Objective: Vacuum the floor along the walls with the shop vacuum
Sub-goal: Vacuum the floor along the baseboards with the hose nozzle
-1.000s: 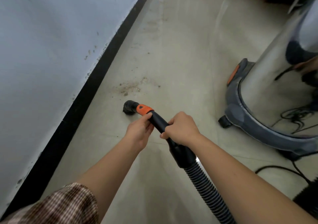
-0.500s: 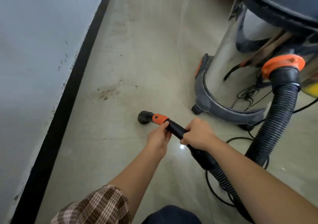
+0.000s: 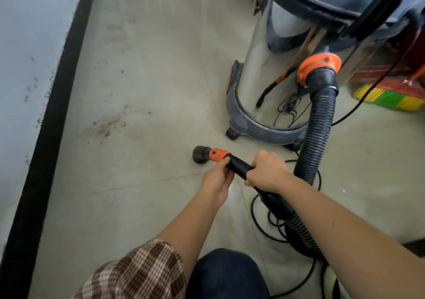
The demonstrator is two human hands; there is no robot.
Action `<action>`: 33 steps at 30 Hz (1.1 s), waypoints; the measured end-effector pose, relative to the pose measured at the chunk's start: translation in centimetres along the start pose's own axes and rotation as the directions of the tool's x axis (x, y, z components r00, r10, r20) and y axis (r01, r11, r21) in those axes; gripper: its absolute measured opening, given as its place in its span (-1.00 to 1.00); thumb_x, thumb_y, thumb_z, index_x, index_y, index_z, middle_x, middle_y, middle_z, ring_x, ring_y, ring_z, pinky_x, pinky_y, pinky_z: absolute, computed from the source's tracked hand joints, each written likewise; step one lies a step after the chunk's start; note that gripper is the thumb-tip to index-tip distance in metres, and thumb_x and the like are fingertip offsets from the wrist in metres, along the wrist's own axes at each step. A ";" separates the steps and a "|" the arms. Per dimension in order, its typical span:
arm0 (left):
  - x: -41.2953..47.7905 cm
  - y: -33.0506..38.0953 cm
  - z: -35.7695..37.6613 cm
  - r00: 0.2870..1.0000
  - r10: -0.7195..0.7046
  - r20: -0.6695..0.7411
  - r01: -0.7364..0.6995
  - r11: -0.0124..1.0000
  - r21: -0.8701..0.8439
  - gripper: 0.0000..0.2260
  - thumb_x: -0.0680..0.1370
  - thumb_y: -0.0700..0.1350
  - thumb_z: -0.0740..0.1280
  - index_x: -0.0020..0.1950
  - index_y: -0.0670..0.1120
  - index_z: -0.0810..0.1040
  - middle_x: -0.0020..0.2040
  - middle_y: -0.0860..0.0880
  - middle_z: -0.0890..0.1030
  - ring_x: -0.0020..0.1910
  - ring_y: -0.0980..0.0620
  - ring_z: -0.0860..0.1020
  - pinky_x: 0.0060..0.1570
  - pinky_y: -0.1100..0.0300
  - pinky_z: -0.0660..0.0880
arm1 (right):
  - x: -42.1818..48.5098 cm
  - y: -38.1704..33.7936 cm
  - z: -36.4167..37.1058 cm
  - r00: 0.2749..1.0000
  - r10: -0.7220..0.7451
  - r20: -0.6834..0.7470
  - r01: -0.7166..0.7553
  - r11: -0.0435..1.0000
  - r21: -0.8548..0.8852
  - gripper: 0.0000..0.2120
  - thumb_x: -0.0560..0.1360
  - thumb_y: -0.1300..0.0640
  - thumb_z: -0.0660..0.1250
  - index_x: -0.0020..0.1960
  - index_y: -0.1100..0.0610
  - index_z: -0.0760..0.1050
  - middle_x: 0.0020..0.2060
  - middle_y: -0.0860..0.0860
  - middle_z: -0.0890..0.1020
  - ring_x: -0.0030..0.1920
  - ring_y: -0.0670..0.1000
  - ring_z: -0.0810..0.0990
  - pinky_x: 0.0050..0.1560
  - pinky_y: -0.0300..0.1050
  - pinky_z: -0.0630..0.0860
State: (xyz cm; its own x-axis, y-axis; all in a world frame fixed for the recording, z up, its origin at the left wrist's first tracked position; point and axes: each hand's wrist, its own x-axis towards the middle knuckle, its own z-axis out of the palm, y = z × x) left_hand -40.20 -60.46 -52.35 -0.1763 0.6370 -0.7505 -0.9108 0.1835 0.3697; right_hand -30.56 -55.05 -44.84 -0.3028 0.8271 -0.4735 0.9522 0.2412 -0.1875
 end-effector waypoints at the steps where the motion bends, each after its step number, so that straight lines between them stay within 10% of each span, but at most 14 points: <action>1: 0.0 0.0 0.2 1.000 -0.012 0.007 0.012 1.000 0.012 -0.77 0.59 -0.23 0.33 0.23 -0.28 0.50 0.17 -0.22 0.60 0.12 -0.02 0.57 0.13 0.22 0.48 | -0.1 0.1 -0.2 1.000 0.007 -0.008 -0.007 1.000 -0.002 -0.75 0.39 0.09 0.44 -0.01 0.14 0.47 -0.27 0.02 0.49 -0.28 0.00 0.48 -0.40 -0.17 0.35; 16: 2.2 2.7 -0.7 1.000 0.008 0.018 -0.008 1.000 0.019 -0.82 0.58 -0.24 0.34 0.15 -0.27 0.50 0.10 -0.21 0.61 -0.07 0.04 0.60 0.08 0.21 0.49 | 1.2 -2.6 0.4 0.999 0.027 -0.048 -0.026 1.000 0.015 -0.80 0.42 0.10 0.38 -0.02 0.14 0.43 -0.23 0.05 0.50 -0.24 0.04 0.51 -0.31 -0.14 0.43; 33: 2.9 14.0 -3.6 0.953 0.216 -0.212 -0.251 0.956 -0.152 -0.73 0.58 -0.25 0.34 0.26 -0.27 0.48 0.27 -0.23 0.57 0.26 -0.06 0.55 0.20 0.20 0.48 | 8.8 -14.7 -1.4 0.955 -0.279 0.102 0.282 0.959 -0.023 -0.80 0.41 0.11 0.43 -0.08 0.16 0.45 -0.26 0.05 0.53 -0.30 0.02 0.51 -0.37 -0.15 0.41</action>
State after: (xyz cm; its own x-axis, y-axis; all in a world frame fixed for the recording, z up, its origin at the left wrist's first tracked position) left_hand -54.86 -58.73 -51.34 -0.4442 0.4883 -0.7512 -0.8833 -0.0985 0.4583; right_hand -47.16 -50.63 -45.00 -0.5587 0.6706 -0.4880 0.8286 0.4768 -0.2935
